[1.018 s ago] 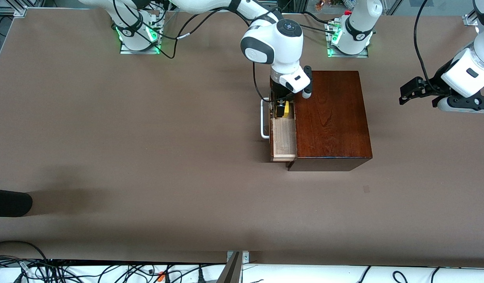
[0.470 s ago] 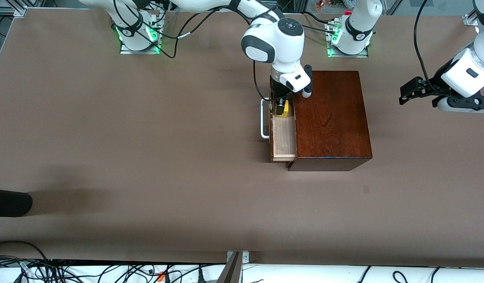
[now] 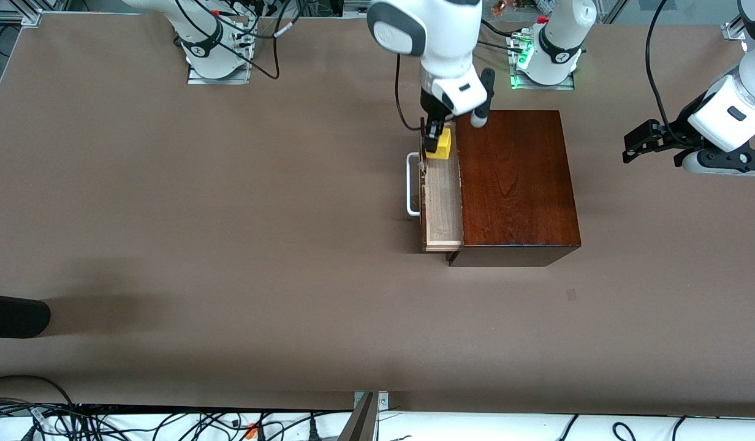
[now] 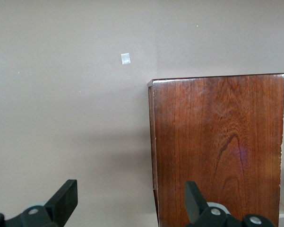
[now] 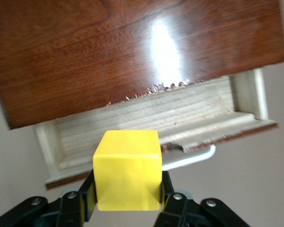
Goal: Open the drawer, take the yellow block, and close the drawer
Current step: 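Lift the yellow cube out and carry it away with the right gripper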
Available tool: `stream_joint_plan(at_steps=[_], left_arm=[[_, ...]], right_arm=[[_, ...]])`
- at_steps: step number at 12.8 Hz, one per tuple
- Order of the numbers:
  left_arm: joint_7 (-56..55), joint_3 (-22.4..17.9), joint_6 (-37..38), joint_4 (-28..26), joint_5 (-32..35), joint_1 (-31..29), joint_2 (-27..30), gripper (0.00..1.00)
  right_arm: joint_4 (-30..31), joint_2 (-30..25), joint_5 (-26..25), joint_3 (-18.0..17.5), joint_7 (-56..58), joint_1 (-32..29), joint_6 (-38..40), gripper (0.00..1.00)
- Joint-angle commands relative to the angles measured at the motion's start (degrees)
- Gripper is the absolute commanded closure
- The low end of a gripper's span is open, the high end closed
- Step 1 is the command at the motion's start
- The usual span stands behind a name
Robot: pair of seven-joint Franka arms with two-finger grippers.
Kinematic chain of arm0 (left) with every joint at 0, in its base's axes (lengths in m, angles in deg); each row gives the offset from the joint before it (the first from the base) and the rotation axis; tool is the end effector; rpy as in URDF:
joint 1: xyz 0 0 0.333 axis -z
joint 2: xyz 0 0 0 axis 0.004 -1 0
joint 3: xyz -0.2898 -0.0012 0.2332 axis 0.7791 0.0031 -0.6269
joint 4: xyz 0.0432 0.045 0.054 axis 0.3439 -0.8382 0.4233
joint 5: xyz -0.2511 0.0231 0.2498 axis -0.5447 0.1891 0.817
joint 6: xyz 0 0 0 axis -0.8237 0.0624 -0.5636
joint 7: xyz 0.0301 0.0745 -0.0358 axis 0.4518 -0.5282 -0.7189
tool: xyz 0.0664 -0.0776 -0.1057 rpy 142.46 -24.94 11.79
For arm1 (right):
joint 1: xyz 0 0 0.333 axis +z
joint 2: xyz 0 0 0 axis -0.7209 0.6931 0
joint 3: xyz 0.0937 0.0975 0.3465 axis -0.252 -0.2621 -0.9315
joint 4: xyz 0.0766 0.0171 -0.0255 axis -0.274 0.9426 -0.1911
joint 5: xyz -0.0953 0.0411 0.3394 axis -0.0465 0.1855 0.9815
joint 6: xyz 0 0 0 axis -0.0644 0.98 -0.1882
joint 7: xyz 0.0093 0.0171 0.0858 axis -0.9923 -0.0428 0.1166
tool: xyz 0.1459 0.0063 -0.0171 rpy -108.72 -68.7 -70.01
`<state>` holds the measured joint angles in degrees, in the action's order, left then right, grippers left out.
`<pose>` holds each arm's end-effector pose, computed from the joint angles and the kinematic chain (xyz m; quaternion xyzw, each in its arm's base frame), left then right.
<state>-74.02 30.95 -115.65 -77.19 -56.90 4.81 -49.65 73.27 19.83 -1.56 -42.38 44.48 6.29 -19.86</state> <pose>0.5077 -0.0277 0.6019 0.9996 -0.0140 -0.0150 0.0168 0.4143 0.6365 0.4680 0.7885 0.6106 0.0647 0.0349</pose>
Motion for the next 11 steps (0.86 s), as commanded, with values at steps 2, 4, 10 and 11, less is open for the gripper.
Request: stream_joint_plan(at_steps=[2, 4, 10, 11], left_arm=[[-0.04, -0.14, 0.75, 0.6, 1.16, 0.25, -0.03, 0.0], [-0.04, -0.23, 0.75, 0.6, 1.16, 0.25, -0.03, 0.0], [0.05, -0.32, 0.75, 0.6, 1.16, 0.25, -0.03, 0.0], [0.05, -0.32, 0.75, 0.6, 1.16, 0.25, -0.03, 0.0]], right_arm=[[0.41, -5.54, 4.54, 0.39, -0.81, -4.23, 5.7, 0.81], [0.5, -7.56, 5.0, 0.74, -0.9, -7.93, 6.67, 0.85], [0.94, -11.0, 9.83, 2.58, -0.63, -26.38, 14.32, 0.85], [0.94, -11.0, 10.53, 2.68, -0.98, -29.01, 15.55, 0.84]])
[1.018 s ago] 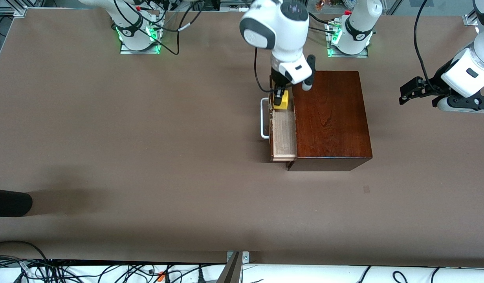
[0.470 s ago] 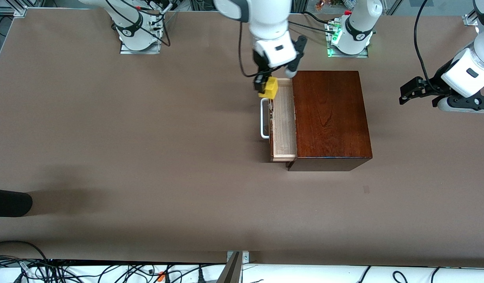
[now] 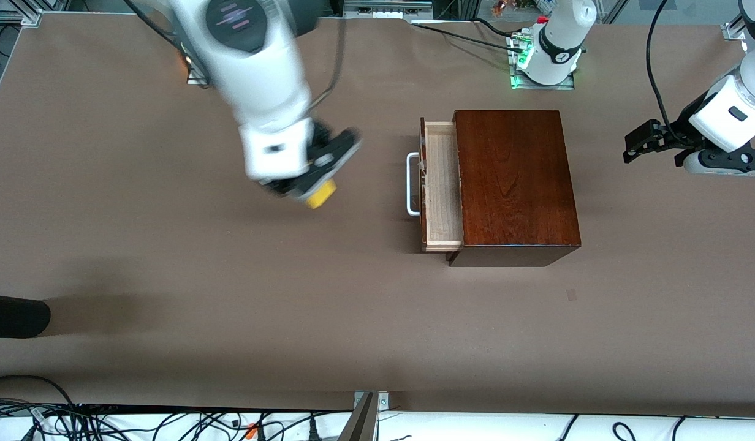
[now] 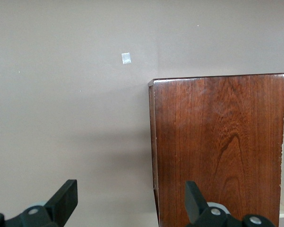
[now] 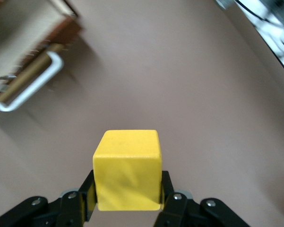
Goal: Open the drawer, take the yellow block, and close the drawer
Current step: 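Lift the yellow cube out and carry it away with the right gripper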
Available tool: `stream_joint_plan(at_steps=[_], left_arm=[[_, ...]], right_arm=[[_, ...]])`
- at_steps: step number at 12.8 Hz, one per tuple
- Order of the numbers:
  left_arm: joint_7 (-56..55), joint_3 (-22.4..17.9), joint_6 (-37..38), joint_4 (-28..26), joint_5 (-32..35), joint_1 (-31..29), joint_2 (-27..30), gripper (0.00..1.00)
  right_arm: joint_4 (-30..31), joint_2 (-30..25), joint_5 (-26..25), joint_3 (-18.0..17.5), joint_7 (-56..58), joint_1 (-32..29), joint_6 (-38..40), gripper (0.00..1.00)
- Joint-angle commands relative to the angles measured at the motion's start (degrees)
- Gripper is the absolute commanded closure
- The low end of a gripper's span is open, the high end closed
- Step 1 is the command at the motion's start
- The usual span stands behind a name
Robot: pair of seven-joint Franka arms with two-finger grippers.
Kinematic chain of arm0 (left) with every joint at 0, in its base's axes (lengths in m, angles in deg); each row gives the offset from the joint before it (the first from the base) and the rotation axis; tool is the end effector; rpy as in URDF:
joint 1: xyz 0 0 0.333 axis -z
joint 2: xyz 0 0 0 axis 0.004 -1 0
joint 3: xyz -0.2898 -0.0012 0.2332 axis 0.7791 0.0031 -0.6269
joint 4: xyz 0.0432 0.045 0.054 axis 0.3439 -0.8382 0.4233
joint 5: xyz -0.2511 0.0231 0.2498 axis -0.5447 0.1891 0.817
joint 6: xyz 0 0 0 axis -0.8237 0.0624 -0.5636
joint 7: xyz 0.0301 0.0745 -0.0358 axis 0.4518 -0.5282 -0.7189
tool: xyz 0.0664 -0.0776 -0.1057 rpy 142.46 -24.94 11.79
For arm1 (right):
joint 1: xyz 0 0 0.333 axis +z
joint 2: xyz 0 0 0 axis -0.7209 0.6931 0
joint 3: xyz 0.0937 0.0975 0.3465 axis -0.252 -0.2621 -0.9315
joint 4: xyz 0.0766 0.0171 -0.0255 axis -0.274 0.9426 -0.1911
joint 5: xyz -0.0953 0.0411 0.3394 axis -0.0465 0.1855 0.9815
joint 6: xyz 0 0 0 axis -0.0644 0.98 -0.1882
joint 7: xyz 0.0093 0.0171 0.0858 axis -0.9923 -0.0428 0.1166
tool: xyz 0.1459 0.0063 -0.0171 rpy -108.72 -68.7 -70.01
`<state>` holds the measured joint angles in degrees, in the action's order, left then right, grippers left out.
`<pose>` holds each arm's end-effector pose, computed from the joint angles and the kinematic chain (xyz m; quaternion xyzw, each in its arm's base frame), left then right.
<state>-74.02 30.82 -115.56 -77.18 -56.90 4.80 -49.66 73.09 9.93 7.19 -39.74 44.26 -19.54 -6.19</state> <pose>0.5076 -0.0265 0.6018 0.9997 -0.0128 -0.0158 0.0168 0.5943 0.3565 0.5690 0.9197 0.3923 0.0122 0.0055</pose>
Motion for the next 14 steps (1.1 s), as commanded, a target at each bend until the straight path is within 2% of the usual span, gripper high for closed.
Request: stream_joint_plan(at_steps=[1, 2, 4, 5, 7, 10, 14], left_arm=[[0.05, -0.2, 0.67, 0.59, 1.16, 0.27, -0.03, 0.0], [0.05, -0.2, 0.67, 0.59, 1.16, 0.27, -0.03, 0.0], [0.05, -0.2, 0.67, 0.59, 1.16, 0.27, -0.03, 0.0], [0.05, -0.2, 0.67, 0.59, 1.16, 0.27, -0.03, 0.0], [0.22, -0.2, 0.67, 0.68, 0.98, 0.27, -0.2, 0.0], [1.01, 0.41, 6.62, 3.04, 0.28, 1.31, -1.96, 0.0], [5.05, 8.92, 6.99, 5.15, 0.19, 4.48, -6.26, 0.0]], right_arm=[[1.56, -1.1, 2.65, 0.12, -0.93, -5.64, 2.85, 0.85], [3.65, -1.97, 3.27, 1.43, -0.84, -7.06, 3.64, 0.85], [12.76, -5.22, 6.15, 6.08, -1.37, -7.86, 0.95, 0.85], [18.47, -6.71, 7.04, 8.97, -1.28, -8.21, -2.47, 0.85], [29.02, -9.09, 7.14, 11.54, -1.72, -8.65, -9.94, 0.85], [38.27, -8.84, 7.23, 11.9, -2.69, -11.28, -17.76, 0.85], [46.38, -5.42, 8.02, 11.9, -5.58, -13.58, -27.35, 0.85]])
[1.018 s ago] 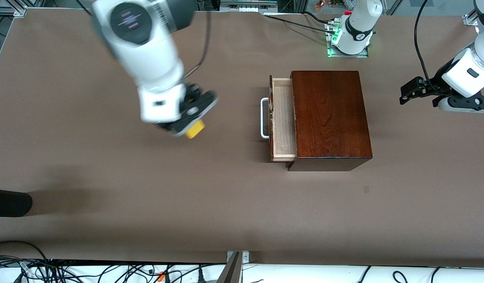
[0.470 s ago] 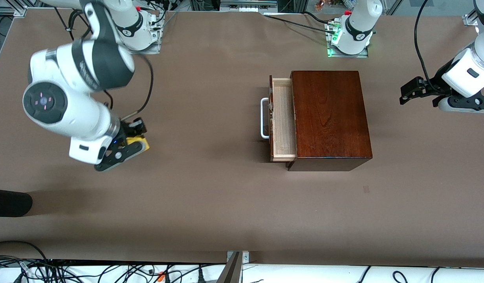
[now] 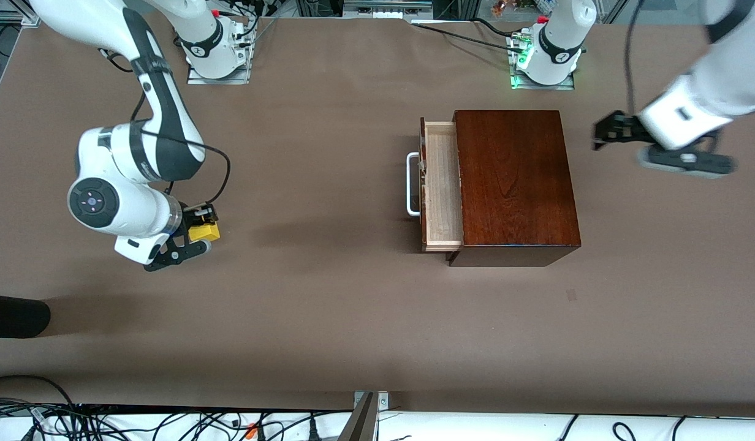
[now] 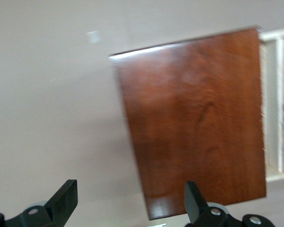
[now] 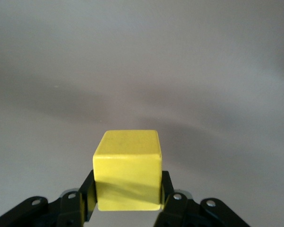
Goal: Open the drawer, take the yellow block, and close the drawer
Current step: 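Lift the yellow cube out and carry it away with the right gripper, then place the cube on the table while the left gripper reaches the drawer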
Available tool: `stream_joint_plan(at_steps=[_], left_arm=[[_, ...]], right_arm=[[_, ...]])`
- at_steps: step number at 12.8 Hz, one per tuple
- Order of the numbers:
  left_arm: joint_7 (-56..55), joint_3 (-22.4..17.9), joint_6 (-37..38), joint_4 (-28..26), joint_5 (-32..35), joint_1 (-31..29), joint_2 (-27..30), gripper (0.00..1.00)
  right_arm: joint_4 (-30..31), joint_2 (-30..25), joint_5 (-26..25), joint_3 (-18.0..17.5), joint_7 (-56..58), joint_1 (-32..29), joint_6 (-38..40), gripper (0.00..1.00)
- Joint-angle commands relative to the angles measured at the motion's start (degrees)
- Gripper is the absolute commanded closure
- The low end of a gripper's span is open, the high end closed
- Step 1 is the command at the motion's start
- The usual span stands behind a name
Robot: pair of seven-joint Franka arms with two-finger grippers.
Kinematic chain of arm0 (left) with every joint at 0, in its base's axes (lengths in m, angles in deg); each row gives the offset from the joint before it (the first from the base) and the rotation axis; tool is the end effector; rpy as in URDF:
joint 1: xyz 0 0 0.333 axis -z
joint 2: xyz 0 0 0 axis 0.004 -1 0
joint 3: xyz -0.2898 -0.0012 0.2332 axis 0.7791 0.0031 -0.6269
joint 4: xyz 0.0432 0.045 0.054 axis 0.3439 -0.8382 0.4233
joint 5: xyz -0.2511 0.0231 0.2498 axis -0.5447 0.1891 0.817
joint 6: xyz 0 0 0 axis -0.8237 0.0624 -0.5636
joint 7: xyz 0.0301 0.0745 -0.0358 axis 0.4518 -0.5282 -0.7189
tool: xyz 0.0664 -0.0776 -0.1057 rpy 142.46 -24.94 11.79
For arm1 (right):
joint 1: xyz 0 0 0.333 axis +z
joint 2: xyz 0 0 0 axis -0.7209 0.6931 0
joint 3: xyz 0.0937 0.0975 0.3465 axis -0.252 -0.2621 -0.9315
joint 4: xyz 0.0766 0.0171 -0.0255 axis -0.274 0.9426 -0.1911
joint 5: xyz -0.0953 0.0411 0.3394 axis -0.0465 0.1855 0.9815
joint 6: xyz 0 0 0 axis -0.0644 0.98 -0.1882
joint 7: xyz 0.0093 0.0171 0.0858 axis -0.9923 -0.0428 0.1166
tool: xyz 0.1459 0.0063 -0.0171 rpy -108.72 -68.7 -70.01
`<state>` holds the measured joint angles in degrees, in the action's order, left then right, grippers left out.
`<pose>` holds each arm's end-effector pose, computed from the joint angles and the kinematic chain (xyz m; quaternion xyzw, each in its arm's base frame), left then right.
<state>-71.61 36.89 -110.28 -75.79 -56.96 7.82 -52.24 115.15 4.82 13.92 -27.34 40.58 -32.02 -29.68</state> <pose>0.4972 -0.1067 0.5824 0.9908 -0.1132 -0.0729 0.0117 0.6155 0.1144 0.3480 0.9811 0.1606 -0.1075 0.0043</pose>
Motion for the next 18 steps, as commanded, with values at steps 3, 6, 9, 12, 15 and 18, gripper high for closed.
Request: stream_joint_plan(at_steps=[3, 6, 9, 12, 15, 18], left_arm=[[5.28, 9.71, 1.45, 5.79, 0.24, 3.3, -8.06, 0.0], [5.54, 16.13, 0.93, 12.63, -0.46, 6.11, -16.4, 0.0], [9.74, 17.11, -7.82, 13.97, 0.41, 12.6, -21.17, 0.0], [18.69, 17.11, -16.54, 13.88, 0.5, 15.78, -27.05, 0.0], [34.15, 17.03, -23.57, 14.14, 0.5, 15.7, -32.94, 0.0], [43.76, 16.94, -27.11, 13.8, 1.46, 15.79, -36.38, 0.0]], right_arm=[[6.26, 3.55, 1.29, -0.33, -2.27, -2.5, -8.62, 0.84], [6.69, 5.14, 1.47, 0.12, -4.62, -3.29, -9.6, 0.83], [6.78, 5.76, 1.64, 0.12, -8.67, -3.29, -9.69, 0.8], [6.7, 6.46, 1.64, 0.12, -9.48, -3.73, -9.69, 0.64], [6.43, 5.33, 1.56, 0.2, -8.33, -3.73, -9.34, 0.0], [5.56, -0.81, 1.47, 0.2, -8.33, -3.73, -9.43, 0.0]])
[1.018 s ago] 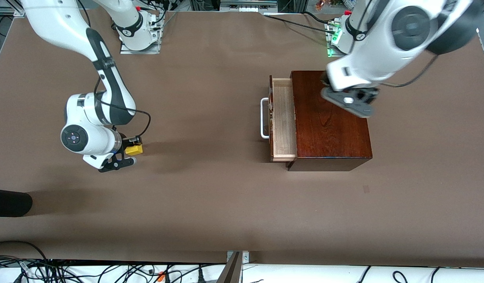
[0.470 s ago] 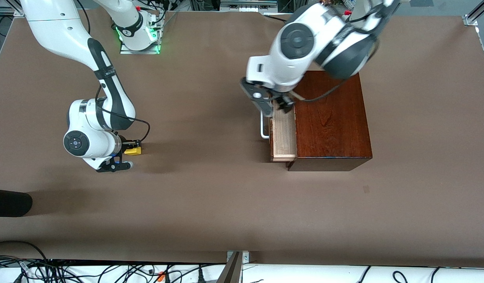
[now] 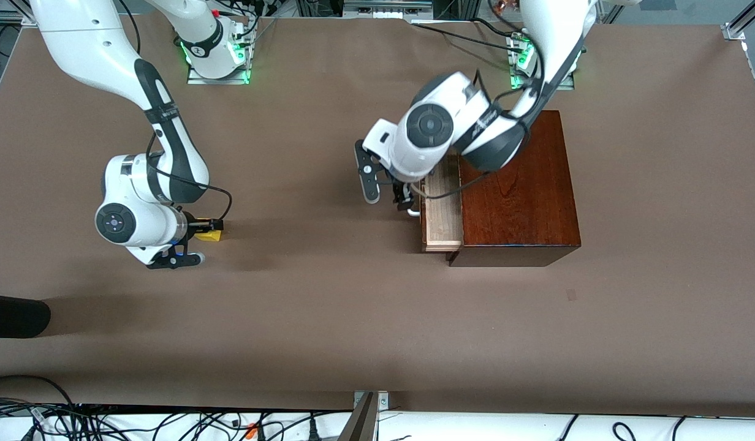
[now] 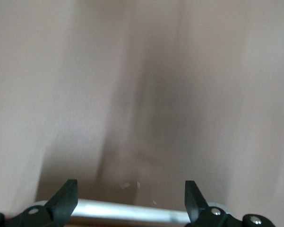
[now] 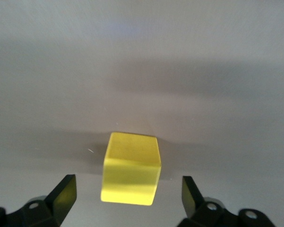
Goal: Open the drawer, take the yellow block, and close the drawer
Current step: 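Place the cube on the table while the left gripper reaches the drawer, then push the drawer shut with the left gripper while the right gripper retracts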
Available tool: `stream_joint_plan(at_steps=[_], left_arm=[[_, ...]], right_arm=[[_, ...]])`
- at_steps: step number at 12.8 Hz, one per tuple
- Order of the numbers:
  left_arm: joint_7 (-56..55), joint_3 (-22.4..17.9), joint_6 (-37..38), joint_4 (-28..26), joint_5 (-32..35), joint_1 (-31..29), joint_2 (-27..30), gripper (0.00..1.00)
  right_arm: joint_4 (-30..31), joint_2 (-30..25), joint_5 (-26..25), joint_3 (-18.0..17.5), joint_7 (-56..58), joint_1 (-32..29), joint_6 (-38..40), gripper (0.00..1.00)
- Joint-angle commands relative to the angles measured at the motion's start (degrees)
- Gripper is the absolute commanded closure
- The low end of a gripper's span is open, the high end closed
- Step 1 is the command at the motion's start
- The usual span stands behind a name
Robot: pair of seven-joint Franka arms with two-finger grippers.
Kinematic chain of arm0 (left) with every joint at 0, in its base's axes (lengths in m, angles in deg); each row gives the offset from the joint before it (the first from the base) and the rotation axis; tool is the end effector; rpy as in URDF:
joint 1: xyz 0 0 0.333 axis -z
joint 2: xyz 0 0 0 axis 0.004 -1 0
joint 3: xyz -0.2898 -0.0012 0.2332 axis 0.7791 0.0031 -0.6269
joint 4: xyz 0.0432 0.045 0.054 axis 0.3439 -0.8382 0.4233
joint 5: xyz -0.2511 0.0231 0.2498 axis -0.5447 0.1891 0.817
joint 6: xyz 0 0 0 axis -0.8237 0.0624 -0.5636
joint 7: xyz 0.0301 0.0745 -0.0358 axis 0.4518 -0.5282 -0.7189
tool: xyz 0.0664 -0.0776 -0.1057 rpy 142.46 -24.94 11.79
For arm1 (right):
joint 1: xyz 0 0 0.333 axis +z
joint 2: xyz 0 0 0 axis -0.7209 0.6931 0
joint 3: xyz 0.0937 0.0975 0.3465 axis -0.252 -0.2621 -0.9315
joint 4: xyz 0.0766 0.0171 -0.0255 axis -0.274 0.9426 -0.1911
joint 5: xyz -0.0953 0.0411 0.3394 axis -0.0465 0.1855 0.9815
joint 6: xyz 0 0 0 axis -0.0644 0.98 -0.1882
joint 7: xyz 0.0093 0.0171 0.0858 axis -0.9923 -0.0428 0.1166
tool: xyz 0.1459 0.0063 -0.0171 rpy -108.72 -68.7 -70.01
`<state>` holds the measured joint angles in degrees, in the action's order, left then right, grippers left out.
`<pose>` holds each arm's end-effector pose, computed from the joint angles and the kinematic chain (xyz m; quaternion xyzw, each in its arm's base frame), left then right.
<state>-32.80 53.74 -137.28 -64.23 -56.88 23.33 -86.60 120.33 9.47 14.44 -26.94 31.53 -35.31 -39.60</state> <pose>0.5344 -0.4517 0.3551 0.7602 -0.6385 -0.0199 0.1183 0.6199 0.0737 0.2729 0.9932 0.0473 -0.1059 0.0116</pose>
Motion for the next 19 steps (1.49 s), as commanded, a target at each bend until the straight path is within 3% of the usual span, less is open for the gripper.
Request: stream_joint_plan(at_steps=[1, 4, 8, 10, 16, 19], left_arm=[[6.27, 0.18, 0.15, 1.89, 3.66, 0.27, -2.46, 0.0], [7.6, 0.09, 0.94, -1.54, 4.3, 0.01, -2.29, 0.0], [8.48, -0.08, 5.67, -1.72, 7.72, -0.52, -2.03, 0.0], [9.71, -0.26, 8.4, -1.46, 8.86, -0.69, -1.76, 0.0], [11.91, -0.52, 15.52, -1.11, 11.15, -3.24, -1.06, 0.0], [12.52, -0.43, 15.62, -1.02, 11.07, -3.59, -0.97, 0.0]], right_arm=[[-0.49, -8.7, 1.03, -0.28, 0.81, -0.45, 1.72, 0.0], [-2.43, -17.49, 1.12, -0.63, 0.81, -0.45, 7.24, 0.0], [-6.3, -27.07, 1.04, -0.72, 0.81, -0.36, 21.37, 0.0], [-5.95, -31.73, 0.25, -0.81, 1.15, -0.36, 24.39, 0.0], [-8.06, -33.16, -0.37, -0.29, 1.59, -0.36, 27.04, 0.0], [-10.43, -32.99, -0.28, 0.42, 1.25, -0.45, 28.18, 0.0]])
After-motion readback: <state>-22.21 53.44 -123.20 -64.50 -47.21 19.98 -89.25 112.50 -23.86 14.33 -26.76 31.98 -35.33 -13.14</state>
